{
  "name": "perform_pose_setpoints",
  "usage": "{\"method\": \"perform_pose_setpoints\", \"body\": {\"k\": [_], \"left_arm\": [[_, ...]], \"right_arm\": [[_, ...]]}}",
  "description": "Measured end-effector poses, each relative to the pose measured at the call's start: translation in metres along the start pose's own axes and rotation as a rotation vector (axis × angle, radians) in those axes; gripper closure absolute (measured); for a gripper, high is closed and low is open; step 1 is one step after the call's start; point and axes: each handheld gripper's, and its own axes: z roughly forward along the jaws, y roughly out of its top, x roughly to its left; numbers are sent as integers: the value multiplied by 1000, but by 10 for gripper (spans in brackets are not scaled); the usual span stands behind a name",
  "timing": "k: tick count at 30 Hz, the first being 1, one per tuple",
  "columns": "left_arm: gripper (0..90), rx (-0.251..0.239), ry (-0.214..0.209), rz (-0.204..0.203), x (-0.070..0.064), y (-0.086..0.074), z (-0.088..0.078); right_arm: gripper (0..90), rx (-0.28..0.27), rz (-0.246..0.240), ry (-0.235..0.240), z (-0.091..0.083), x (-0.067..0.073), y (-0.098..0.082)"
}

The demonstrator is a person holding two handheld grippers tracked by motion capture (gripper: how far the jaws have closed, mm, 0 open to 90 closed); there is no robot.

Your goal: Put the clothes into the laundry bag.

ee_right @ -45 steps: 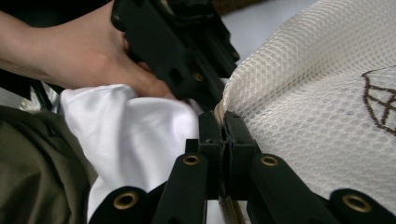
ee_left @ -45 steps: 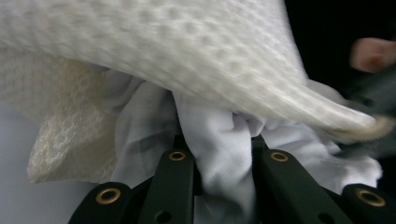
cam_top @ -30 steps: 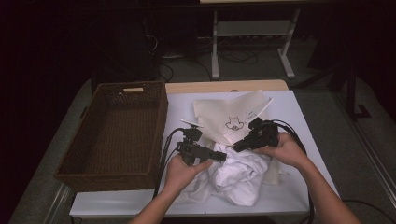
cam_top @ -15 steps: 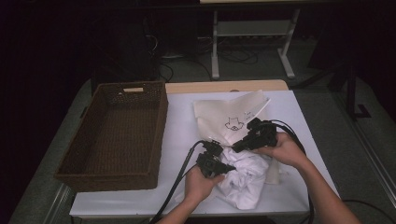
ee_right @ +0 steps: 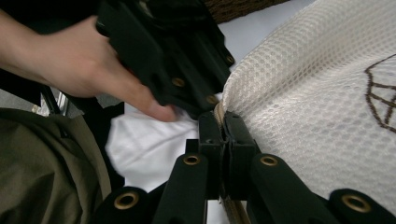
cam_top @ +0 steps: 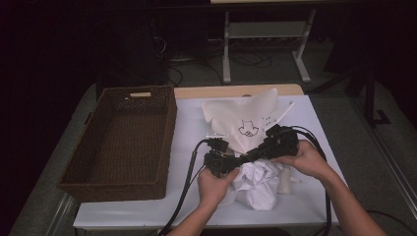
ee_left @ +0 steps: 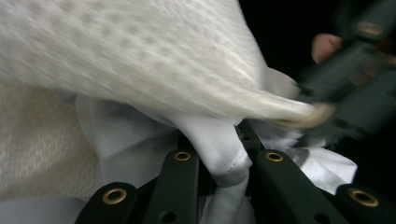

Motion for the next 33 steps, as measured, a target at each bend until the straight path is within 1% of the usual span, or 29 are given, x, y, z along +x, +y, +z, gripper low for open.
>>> {"method": "perform_pose_setpoints", "body": {"k": [2,3,5,6,7,9,13,14,15,16,17,18,20,21,23,25,26,27,28,29,30,31,32,33], "left_arm": [[821,15,34,-5,7,0,8],[819,12,47,-12,10,-1,11],[804,21,49,-23,15,-3,14],[782,31,51,-22,16,-3,12],[742,51,58,-16,16,-3,9],[631,91,67,0,16,-4,0],[472,119,53,12,14,-8,-25],[447,118,40,2,14,-10,-30],[430,127,18,-15,14,-11,-34],[406,142,-5,-33,13,-12,-36],[383,157,-24,-40,12,-13,-36],[383,160,-38,-47,10,-15,-36],[383,161,-75,-77,9,-18,-32],[378,168,-81,-91,8,-19,-27],[363,199,-60,-76,8,-21,-15],[356,214,-50,-80,9,-22,0],[356,221,-41,-82,9,-24,6],[360,218,-47,-91,9,-26,12],[396,213,-46,-89,8,-28,17],[480,205,-29,-62,6,-30,21],[621,194,-3,-24,3,-30,24],[738,182,15,2,3,-30,26],[791,163,18,-9,4,-28,27],[811,135,5,-26,5,-26,25]], "right_arm": [[873,-4,22,-4,0,-5,-3],[872,-6,35,-5,0,-9,-5],[872,11,57,-23,4,-15,-10],[872,29,65,-29,8,-19,-12],[871,51,70,-36,11,-21,-15],[871,69,73,-33,16,-22,-18],[870,70,64,-42,18,-22,-17],[870,69,65,-44,17,-22,-17],[870,66,65,-45,17,-22,-16],[870,65,65,-49,17,-22,-16],[870,70,66,-52,17,-22,-14],[869,72,60,-54,17,-21,-13],[869,79,58,-58,18,-20,-11],[869,83,56,-58,18,-20,-11],[869,86,54,-54,19,-20,-9],[869,88,55,-51,20,-20,-9],[869,88,51,-52,21,-19,-9],[869,94,46,-50,21,-19,-9],[869,101,45,-51,22,-17,-9],[869,104,41,-50,21,-16,-10],[869,104,40,-47,21,-15,-10],[869,101,39,-48,19,-14,-9],[870,96,33,-49,18,-13,-9],[870,92,32,-50,16,-11,-10]]}}
